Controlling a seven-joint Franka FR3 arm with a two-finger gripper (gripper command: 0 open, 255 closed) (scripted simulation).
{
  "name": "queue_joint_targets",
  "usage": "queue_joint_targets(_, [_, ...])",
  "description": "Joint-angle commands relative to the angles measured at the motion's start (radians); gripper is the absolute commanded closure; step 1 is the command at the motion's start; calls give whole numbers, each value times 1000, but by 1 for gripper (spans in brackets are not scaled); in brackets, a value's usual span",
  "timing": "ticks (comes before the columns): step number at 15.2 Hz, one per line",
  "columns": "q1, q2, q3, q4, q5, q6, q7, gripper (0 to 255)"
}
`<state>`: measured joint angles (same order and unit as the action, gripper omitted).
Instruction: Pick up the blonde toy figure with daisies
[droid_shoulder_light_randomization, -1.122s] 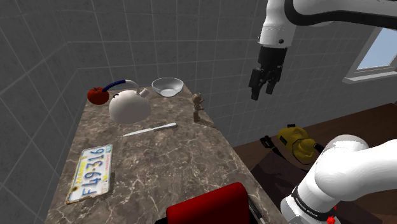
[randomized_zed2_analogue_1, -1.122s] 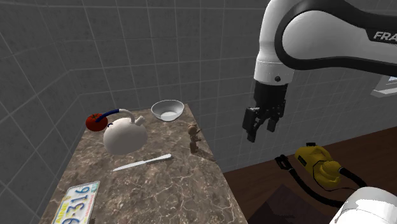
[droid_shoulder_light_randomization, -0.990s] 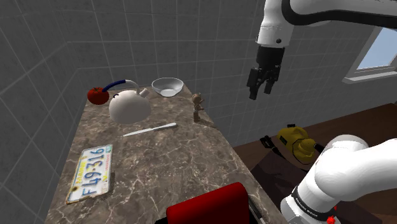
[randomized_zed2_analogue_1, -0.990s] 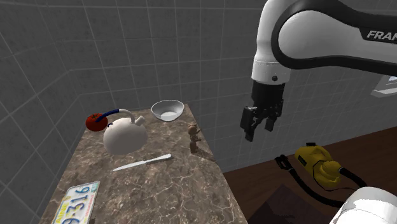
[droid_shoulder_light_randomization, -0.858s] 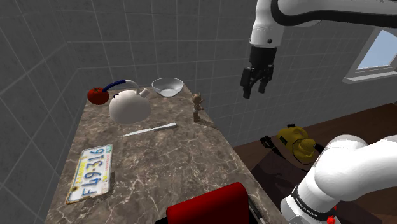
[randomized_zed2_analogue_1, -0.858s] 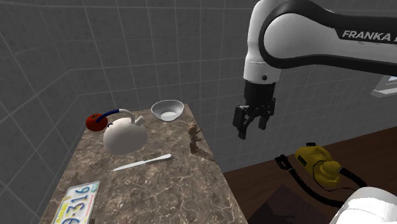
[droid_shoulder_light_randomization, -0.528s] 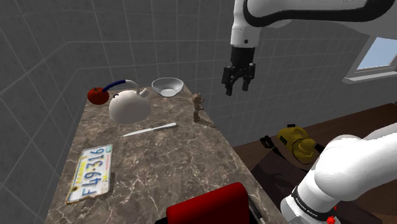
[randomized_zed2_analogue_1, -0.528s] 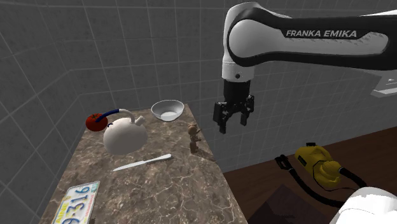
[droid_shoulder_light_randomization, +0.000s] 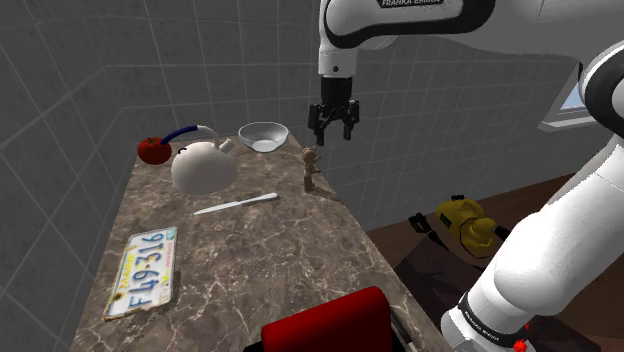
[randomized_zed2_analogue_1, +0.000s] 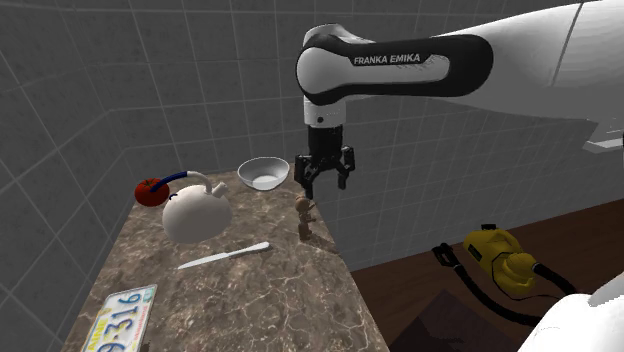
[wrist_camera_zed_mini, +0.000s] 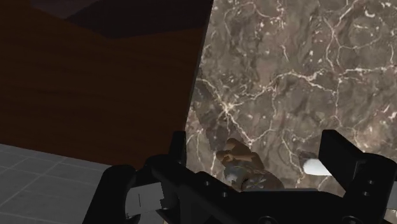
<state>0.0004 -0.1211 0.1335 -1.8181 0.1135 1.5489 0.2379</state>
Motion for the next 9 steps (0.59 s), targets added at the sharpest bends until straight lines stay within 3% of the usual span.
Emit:
queue_joint_targets(1, [3,81,7,72,-4,0,19,0])
queue_joint_targets(5, [12,263,15,263,-20,-27,57,0])
queue_joint_targets(9, [13,260,14,218,-19,14,53,0])
